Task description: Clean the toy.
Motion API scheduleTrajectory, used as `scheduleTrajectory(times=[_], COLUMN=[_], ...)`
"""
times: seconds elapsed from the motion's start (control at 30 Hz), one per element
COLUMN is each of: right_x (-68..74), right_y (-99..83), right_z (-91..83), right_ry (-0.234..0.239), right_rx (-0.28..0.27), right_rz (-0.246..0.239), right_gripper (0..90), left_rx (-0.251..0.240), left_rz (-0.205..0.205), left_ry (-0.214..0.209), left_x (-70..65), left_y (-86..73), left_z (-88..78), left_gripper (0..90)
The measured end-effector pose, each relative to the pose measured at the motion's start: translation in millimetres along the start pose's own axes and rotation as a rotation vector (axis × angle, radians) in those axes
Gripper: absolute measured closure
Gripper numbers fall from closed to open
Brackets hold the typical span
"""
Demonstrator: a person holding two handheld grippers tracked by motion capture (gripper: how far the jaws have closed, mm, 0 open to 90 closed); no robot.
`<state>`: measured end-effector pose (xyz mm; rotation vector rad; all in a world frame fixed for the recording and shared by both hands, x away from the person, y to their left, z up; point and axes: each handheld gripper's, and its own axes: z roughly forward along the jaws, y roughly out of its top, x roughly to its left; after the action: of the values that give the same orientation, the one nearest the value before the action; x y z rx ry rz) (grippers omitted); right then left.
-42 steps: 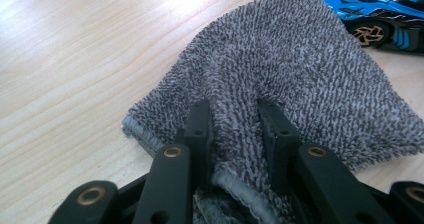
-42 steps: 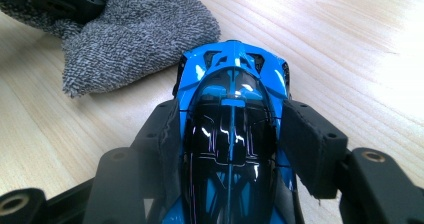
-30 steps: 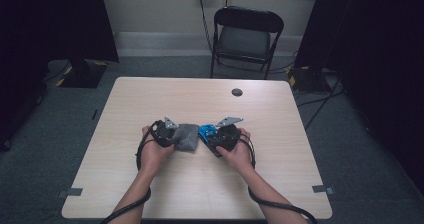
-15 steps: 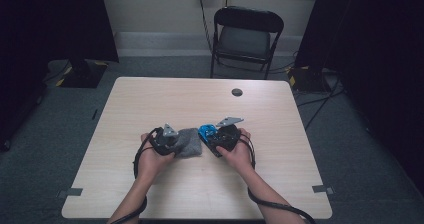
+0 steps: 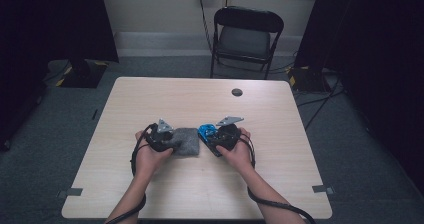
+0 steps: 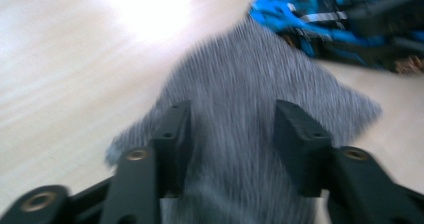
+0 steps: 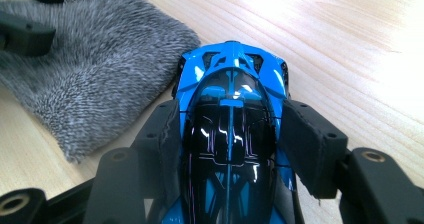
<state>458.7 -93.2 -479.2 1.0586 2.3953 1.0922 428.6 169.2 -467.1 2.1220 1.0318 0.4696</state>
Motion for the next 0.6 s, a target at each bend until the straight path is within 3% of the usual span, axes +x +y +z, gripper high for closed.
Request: scheduleTrajectory(times=[0.07, 0.1, 0.23, 0.33, 0.43, 0.53, 0.6], right_x=[0.0, -0.1, -0.5, -0.4, -0.6, -0.4, -0.4], right_y=[0.2, 0.2, 0.2, 0.0, -0.7, -1.4, -1.3], right_z=[0.2, 0.3, 0.6, 0.5, 0.4, 0.4, 0.4], right_ry=[0.000, 0.001, 0.002, 0.002, 0.003, 0.002, 0.002], right_rx=[0.000, 0.000, -0.003, -0.003, -0.007, -0.013, -0.013], right_rz=[-0.002, -0.001, -0.001, -0.001, -0.003, -0.002, -0.001], right_gripper=[42.0, 42.0, 42.0, 42.0, 42.0, 42.0, 42.0], left_rx=[-0.039, -0.035, 0.036, 0.042, 0.040, 0.066, 0.084], left_rz=[-0.002, -0.003, -0.020, 0.001, 0.004, 0.016, 0.034], left_ry=[0.000, 0.005, -0.004, -0.006, -0.031, -0.052, -0.077], left_x=[3.0, 4.4, 3.0, -0.5, -1.5, -7.2, -12.0], left_y=[3.0, 5.0, 1.9, -3.4, -4.6, -1.9, 1.0], left_z=[3.1, 5.8, 21.2, 27.7, 27.1, 25.4, 25.4], left_gripper=[42.0, 41.0, 41.4, 40.9, 49.8, 69.4, 72.7])
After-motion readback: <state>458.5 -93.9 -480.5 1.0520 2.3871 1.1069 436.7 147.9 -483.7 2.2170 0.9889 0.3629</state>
